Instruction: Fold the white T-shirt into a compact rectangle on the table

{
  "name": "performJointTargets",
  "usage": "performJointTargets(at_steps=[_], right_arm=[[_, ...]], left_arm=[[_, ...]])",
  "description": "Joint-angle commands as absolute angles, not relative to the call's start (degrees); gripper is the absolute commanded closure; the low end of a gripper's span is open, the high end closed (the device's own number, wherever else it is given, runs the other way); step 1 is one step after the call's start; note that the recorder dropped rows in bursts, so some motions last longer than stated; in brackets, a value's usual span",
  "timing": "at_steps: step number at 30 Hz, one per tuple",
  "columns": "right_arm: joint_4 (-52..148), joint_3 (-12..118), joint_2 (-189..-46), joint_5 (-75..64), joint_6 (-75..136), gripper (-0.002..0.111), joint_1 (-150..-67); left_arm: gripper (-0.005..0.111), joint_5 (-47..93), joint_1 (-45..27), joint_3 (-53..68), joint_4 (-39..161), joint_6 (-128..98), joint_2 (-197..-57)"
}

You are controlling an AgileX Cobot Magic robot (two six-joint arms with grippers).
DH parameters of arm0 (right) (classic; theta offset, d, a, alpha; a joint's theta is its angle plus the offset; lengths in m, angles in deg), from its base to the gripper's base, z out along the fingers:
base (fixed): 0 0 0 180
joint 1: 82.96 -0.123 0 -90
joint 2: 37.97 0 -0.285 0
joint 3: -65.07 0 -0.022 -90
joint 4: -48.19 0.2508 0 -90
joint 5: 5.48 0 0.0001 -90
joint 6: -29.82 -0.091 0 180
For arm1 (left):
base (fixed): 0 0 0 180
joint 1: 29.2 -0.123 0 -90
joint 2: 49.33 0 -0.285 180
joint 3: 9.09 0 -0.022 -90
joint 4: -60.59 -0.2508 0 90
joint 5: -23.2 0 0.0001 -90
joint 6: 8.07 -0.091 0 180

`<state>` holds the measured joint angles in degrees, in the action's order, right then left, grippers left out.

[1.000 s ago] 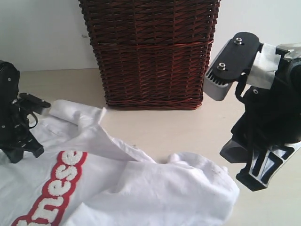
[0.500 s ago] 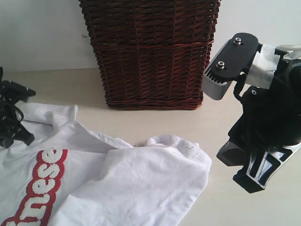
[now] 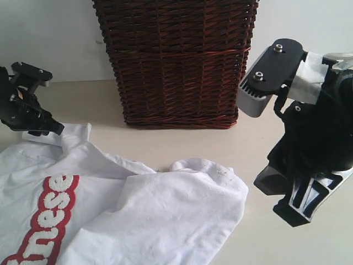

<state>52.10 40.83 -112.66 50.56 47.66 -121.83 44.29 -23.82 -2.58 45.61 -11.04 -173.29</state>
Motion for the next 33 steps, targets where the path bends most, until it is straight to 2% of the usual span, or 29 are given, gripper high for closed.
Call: performJointTargets(at_steps=[1,6,8,14,28,33], right_arm=[[52.39,40.95,-112.38,50.65,47.59,0.065,-121.52],[52.39,40.95,-112.38,51.40,47.46,0.065,-121.52],[52.39,40.95,-112.38,51.85,47.10,0.065,-121.52],[52.39,40.95,-112.38,51.83,46.08,0.065,-121.52],[52.39,40.95,-112.38,51.83,46.08,0.065,-121.52],[52.39,40.95,-112.38,51.83,46.08,0.065,-121.52]], left_arm=[[0.065,42.90,-24.63,-7.79,46.11,-7.45,-177.67],[0.088,42.34,-23.06,-11.79,46.24,-8.07,-181.42],[0.092,43.23,-22.24,-13.07,46.24,-9.83,-182.71],[0.092,47.29,-20.53,-15.76,46.89,-12.84,-186.45],[0.092,32.87,-19.64,-15.90,47.78,-13.66,-187.15],[0.092,36.32,-19.30,-19.51,47.78,-13.66,-190.68]])
